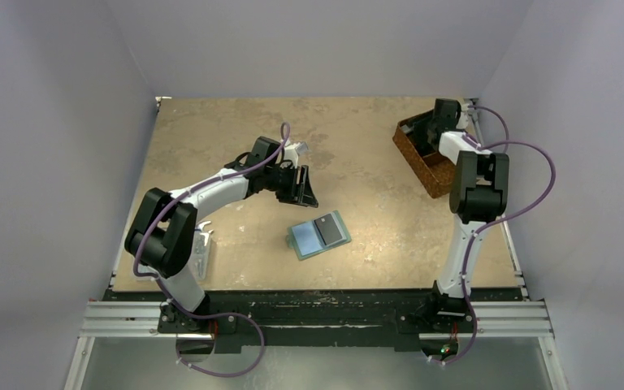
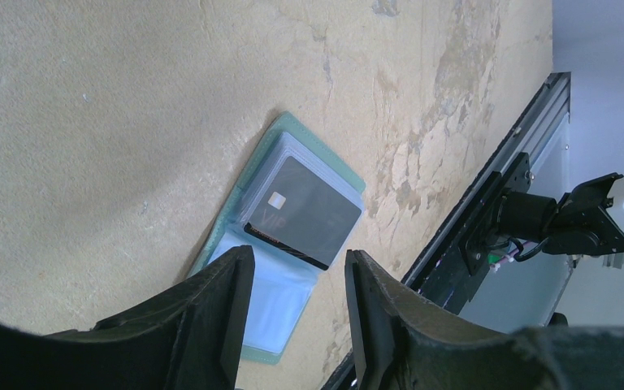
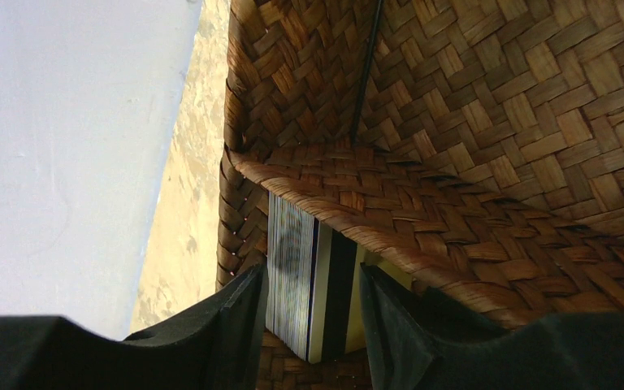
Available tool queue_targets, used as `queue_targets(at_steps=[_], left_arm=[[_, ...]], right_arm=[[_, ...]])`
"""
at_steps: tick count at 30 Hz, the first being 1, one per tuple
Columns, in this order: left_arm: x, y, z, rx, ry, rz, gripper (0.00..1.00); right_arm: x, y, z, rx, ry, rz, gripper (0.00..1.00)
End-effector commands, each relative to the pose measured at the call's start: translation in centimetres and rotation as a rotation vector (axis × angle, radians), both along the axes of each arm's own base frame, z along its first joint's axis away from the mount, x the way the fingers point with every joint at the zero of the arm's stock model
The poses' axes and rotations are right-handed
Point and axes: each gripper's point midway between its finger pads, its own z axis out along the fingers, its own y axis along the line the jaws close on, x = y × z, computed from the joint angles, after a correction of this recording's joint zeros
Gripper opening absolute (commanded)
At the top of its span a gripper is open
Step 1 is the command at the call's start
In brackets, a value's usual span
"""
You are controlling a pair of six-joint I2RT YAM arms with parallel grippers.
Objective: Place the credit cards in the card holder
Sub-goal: Pick up the credit card from the storage box.
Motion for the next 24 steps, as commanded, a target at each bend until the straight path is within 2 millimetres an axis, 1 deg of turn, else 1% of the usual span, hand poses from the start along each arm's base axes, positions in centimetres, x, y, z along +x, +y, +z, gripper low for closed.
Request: queue_targets(at_steps=[1,3,5,7,11,14,17,21,24], left_arm=[[0.3,-0.4,0.2,-0.025,-0.024,-0.019,0.49],[0.4,-0.4,0.2,-0.025,-0.025,-0.019,0.49],[0.4,-0.4,0.2,-0.025,-0.024,-0.019,0.49],[0.3,-0.4,0.1,-0.024,-0.022,-0.02,0.49],[0.3,-0.4,0.1,-0.024,-0.02,-0.02,0.49],[0.3,-0.4,0.0,-0.022,-0.02,-0.019,0.49],[0.3,-0.4,0.1,-0.024,-0.02,-0.02,0.49],[0.3,-0.4,0.1,-0.025,-0.02,-0.021,0.49],[0.3,-0.4,0.0,-0.024,-0.018,-0.021,0.49]], right_arm=[[1.3,-0.6,0.7,0.0,-0.038,-0.014,0.55],[1.6,-0.2,0.8,0.012,-0.048,0.008,0.55],[1.6,0.0,0.8,0.019,-0.052,0.012,0.54],[2.0,0.0,1.4,0.022,-0.081,0.009,0.51],[2.3,0.0,2.5,0.022,-0.111,0.009,0.42],[2.2,-0.2,3.7,0.015,-0.134,0.003,0.34],[2.2,-0.3,4.9,0.006,-0.155,-0.002,0.31],[2.1,-0.3,6.0,0.002,-0.174,0.0,0.3],[2.0,-0.3,6.4,0.002,-0.179,-0.002,0.23]])
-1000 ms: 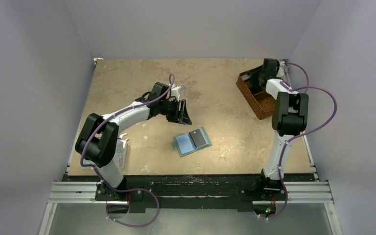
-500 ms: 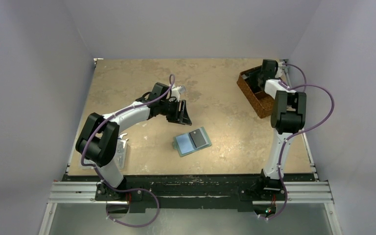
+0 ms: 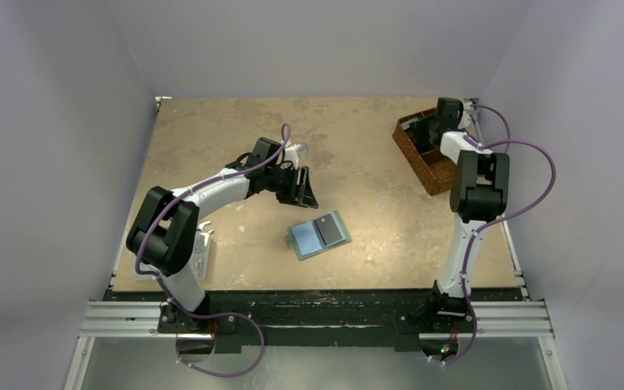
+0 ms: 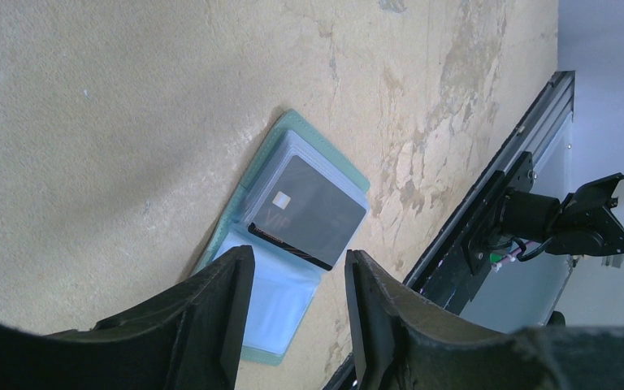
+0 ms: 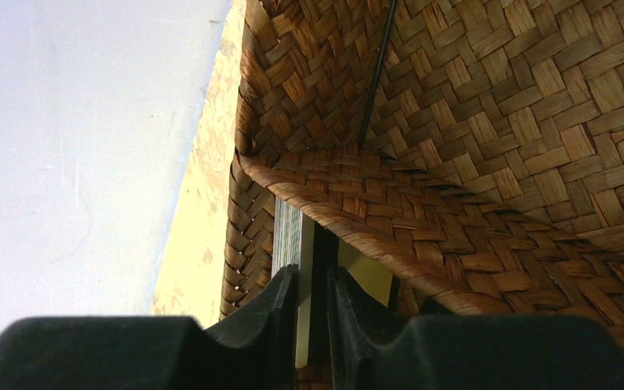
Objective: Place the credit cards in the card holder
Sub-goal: Pick up the credit card from the storage box.
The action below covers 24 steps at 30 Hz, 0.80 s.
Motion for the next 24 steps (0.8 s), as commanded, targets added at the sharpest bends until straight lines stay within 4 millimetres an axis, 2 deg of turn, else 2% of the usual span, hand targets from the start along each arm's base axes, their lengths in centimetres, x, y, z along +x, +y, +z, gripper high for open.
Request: queue_targets(at_steps=[1,9,17,21,24], left_arm=[[0.3,-0.4,0.6,-0.03,-0.032,-0.019,0.49],[0.2,-0.4,0.6,-0.032,-0.031,-0.021,0.49],[0.2,-0.5,0.7,-0.038,-0.031,-0.024,0.49],[0.2,-0.5,0.7,-0.038,-0.031,-0.023,0.49],[0.2,-0.5,0.7,-0.039,-0.032,-0.024,0.49]], right_arm=[[1.0,-0.1,6.0,-0.006,-0.137,-0.004,0.22],[0.4,0.1,6.3,0.026,-0.124,-0.017,0.09],[-0.5,0.1,6.9,0.033,-0.113,-0.017,0.08],[-1.0,0.1,7.6,0.048,-0.122,-0.004,0.0],[-1.5,0.1,8.2,0.035,-0.125,0.003,0.0]])
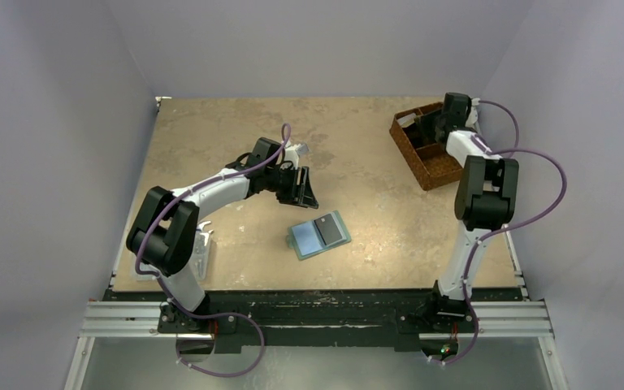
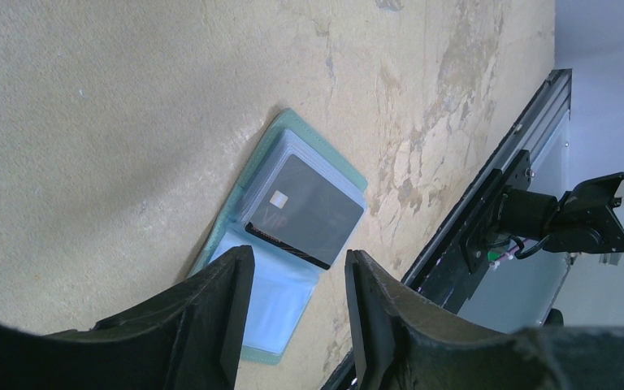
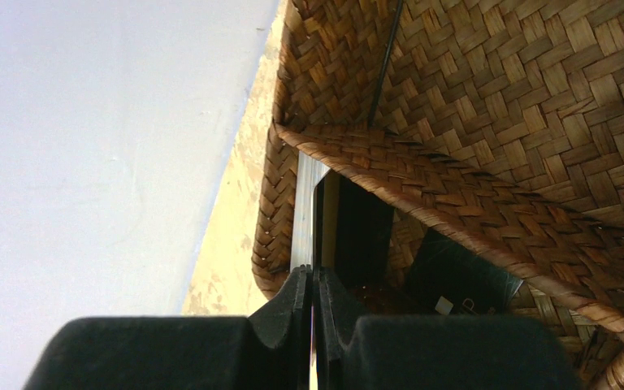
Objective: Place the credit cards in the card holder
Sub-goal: Pick up the credit card from the storage box.
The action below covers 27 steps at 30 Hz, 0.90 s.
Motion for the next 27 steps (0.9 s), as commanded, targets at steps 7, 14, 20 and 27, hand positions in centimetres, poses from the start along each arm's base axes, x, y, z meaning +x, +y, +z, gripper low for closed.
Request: queue_targets(at_steps=[7,14,20,27], left_arm=[[0.2,-0.4,0.7,-0.037,-0.033,-0.02,0.49],[0.2,-0.4,0.6,-0.036,-0.032,-0.02,0.49],[0.3,-0.4,0.5,-0.034,-0.029,-0.018,0.49],[0.6,-0.1,-0.2,0.001,-0.027,-0.013,0.48]], right_arm=[[-2.3,-0.2,4.0,-0.049,-0.073,0.065,0.0],[-3.2,-0.5,5.0,-0.141,-0.171,0.174,0.0],[-5.2,-0.2,8.4,-0.306,-0.323,0.283,0.0],[-9.1,2.3,10.8,-0.391,-0.384,0.43,0.0]])
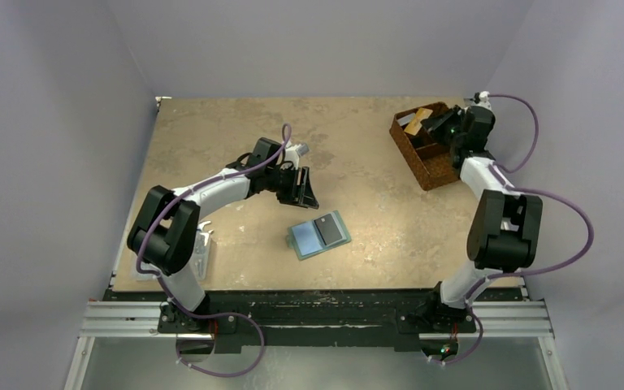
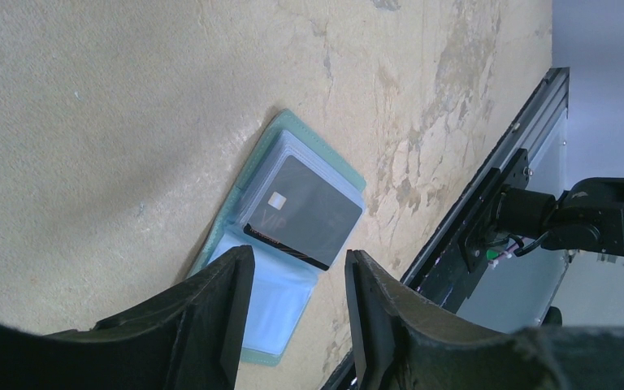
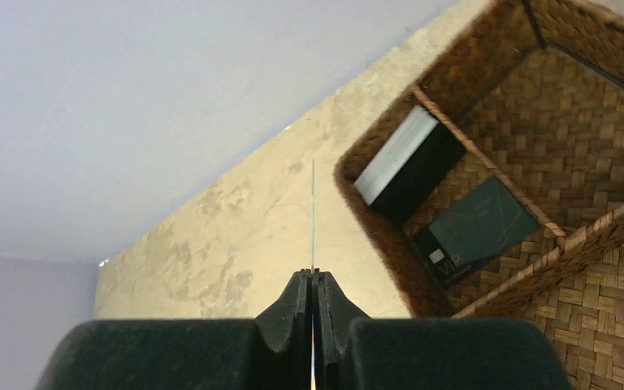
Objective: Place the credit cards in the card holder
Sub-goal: Pick up the credit card from the storage box.
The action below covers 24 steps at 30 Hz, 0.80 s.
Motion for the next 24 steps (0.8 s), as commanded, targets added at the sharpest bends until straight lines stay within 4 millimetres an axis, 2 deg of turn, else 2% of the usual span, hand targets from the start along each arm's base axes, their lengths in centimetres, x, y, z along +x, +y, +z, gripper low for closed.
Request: queue_targets(at_steps=[1,3,6,8,10,13,16,18,21,24], left_arm=[[0.7,0.1,-0.2,0.012,-0.028,-0.006,0.48],[0.7,0.2,-0.3,0.018,-0.026,-0.003,0.48],[0.7,0.1,-0.6,0.019,-0.016,-0.002,0.48],[0.7,0.1,-0.7,0.016,-0.005,-0.002,0.48],[0.7,0.1,-0.7,0.017,0.004,0.005,0.48],[0.4,0.3,-0.7,0.021,0.015,0.017,0.47],[0.2,1.1,-0.7,0.051,0.017,0.05,0.43],[-0.2,1.9,-0.8,0.066,0.018,0.086,0.39],[-1.4,2.5,-1.2,0.053,0.045,0.13,0.38],[-2.5,2.1,-1.7,-0.004,0.09,0.136,0.35]], right_arm=[[-2.4,2.0,4.4,-0.109,-0.138,0.137,0.0],[-4.0,3.3,4.6,-0.099,-0.135,0.182,0.0],[-6.5,6.9,4.5,-0.106,-0.113,0.307,0.0],[-8.2,10.3,3.7,-0.121,-0.084,0.417,0.0],[-10.7,15.2,2.6,-0.122,-0.05,0.573,0.0],[-13.8,19.6,1.2,-0.104,-0.005,0.726,0.0],[-16.3,22.3,-0.1,-0.08,0.038,0.836,0.0],[-18.0,23.3,-1.4,-0.059,0.089,0.891,0.0],[-20.1,24.5,-3.3,-0.025,0.145,0.992,0.0],[-21.9,25.8,-5.6,0.015,0.191,1.094,0.0]])
